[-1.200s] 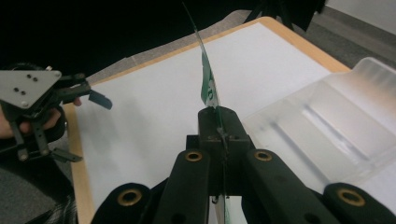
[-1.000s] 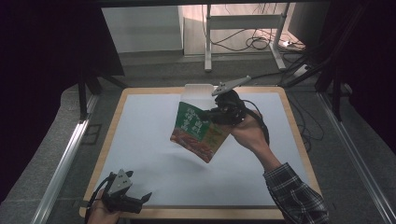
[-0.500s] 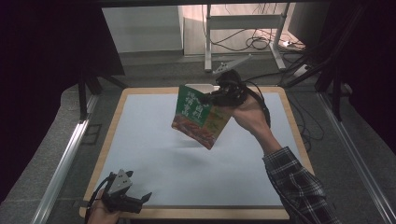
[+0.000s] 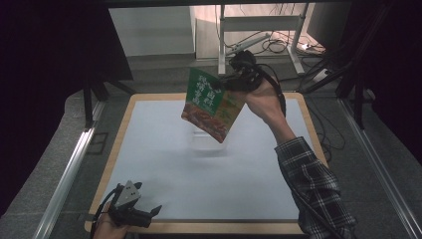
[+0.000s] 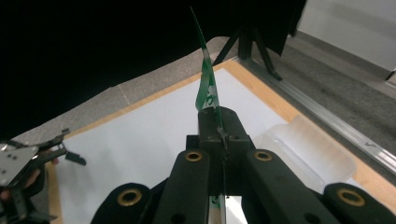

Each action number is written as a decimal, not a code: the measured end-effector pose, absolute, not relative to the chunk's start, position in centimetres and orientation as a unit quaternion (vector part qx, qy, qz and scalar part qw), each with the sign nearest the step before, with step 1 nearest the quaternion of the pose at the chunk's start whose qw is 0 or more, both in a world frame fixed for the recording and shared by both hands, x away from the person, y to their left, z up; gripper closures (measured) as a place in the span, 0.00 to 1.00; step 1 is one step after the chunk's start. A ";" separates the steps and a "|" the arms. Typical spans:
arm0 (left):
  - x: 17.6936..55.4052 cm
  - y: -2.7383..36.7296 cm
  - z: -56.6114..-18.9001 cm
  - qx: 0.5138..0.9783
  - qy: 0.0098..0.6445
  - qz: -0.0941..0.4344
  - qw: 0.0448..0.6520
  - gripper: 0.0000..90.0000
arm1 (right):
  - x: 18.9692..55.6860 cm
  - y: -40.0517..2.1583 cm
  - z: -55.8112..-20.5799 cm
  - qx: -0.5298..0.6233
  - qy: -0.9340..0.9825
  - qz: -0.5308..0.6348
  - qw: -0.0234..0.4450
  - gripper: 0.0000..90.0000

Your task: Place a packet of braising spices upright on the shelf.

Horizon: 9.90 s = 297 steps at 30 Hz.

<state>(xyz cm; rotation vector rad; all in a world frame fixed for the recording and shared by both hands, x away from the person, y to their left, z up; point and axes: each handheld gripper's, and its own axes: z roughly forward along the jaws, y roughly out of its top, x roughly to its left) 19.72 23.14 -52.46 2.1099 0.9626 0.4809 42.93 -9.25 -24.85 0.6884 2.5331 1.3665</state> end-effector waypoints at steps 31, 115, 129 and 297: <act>19.6 23.4 -52.4 0.812 0.392 0.201 0.382 0.00 | 48.0 -7.7 -28.9 0.256 0.871 0.411 0.086 0.99; 19.6 23.1 -52.4 0.823 0.379 0.197 0.374 0.00 | 47.9 -8.6 -34.7 0.252 0.857 0.433 0.121 0.10; 19.6 23.0 -52.5 0.824 0.379 0.198 0.372 0.00 | 46.6 -10.5 -34.6 0.254 0.853 0.442 0.117 0.03; 19.6 22.5 -52.6 0.832 0.373 0.206 0.355 0.00 | 26.3 -29.5 -48.8 0.371 0.816 0.411 0.167 0.00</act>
